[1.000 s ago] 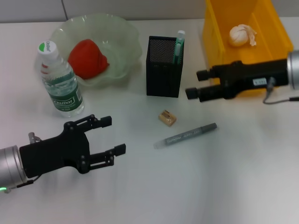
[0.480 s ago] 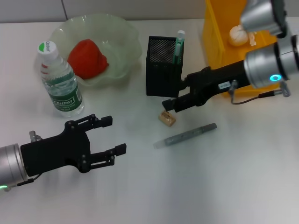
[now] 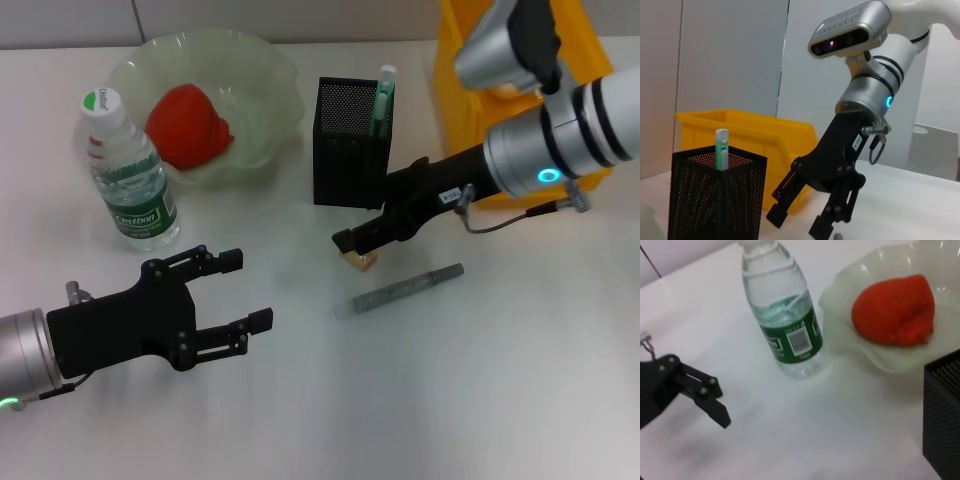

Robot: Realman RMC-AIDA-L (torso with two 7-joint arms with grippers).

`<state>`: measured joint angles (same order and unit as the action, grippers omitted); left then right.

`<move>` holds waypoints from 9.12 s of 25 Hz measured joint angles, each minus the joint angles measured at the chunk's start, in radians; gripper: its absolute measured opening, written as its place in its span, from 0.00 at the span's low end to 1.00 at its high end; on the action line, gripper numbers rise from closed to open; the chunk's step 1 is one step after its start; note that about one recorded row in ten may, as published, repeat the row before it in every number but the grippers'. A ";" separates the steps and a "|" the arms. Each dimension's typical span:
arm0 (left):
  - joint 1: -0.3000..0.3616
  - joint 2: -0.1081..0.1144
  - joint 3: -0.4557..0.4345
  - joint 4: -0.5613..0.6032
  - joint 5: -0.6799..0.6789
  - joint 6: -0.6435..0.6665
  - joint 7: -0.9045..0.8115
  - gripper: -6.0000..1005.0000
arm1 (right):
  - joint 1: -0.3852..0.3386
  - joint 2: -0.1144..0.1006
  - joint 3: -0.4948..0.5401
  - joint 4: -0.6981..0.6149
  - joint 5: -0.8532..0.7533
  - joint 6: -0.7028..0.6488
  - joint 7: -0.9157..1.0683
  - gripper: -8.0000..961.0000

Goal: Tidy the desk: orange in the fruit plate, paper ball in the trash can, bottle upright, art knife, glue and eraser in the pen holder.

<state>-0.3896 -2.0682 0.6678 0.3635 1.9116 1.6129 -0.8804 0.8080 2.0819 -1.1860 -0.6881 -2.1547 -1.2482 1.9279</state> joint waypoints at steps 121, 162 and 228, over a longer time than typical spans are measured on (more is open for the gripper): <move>-0.014 0.000 0.012 0.006 -0.008 -0.077 0.028 0.80 | -0.038 0.009 -0.306 0.002 0.046 0.225 0.000 0.41; 0.008 0.000 -0.002 0.014 -0.011 -0.067 0.040 0.80 | -0.313 0.003 -0.290 -0.220 0.442 0.155 -0.308 0.27; -0.007 -0.002 -0.012 0.035 -0.025 -0.030 0.033 0.80 | -0.189 -0.009 0.078 0.020 0.581 0.171 -0.579 0.27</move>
<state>-0.3965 -2.0701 0.6562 0.3988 1.8862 1.5831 -0.8474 0.6193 2.0734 -1.1084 -0.6683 -1.5739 -1.0775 1.3491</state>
